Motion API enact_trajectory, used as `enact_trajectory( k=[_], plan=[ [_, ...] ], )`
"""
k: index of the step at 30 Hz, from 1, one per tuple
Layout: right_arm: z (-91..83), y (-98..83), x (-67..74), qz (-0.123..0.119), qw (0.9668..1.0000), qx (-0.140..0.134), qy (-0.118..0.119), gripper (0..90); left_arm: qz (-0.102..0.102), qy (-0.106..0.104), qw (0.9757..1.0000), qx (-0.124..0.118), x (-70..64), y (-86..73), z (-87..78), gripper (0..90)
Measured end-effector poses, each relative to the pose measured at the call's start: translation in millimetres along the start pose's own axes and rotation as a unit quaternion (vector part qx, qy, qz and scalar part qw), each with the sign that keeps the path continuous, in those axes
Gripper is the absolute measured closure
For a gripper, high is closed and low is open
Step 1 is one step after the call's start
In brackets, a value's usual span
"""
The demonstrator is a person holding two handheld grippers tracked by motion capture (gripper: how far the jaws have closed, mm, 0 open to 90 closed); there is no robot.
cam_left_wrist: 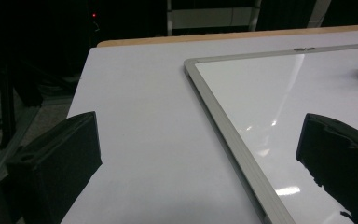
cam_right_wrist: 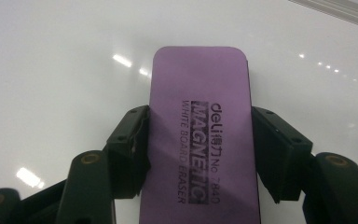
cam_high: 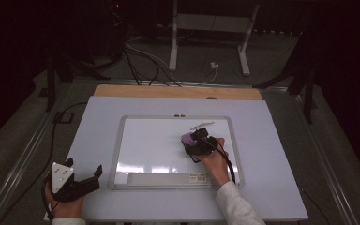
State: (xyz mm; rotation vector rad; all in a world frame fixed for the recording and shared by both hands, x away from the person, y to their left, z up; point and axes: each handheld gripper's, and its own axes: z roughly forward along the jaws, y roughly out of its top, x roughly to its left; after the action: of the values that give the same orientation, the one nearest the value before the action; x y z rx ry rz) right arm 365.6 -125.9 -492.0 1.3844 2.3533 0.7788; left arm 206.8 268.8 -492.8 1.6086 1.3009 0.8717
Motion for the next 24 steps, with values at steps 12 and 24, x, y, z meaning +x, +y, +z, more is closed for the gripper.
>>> enact_trajectory(
  k=[12,24],
  plan=[
    [-10.7,-2.3,6.0,-0.025,0.9994,-0.025,0.004,27.0,0.000,-0.001,1.0000,0.001,-0.2,0.0,0.3,0.5],
    [-17.5,-12.4,21.7,-0.083,0.9956,-0.037,-0.024,33.6,0.000,-0.002,1.0000,0.001,-1.3,0.7,1.5,0.5]
  ],
)
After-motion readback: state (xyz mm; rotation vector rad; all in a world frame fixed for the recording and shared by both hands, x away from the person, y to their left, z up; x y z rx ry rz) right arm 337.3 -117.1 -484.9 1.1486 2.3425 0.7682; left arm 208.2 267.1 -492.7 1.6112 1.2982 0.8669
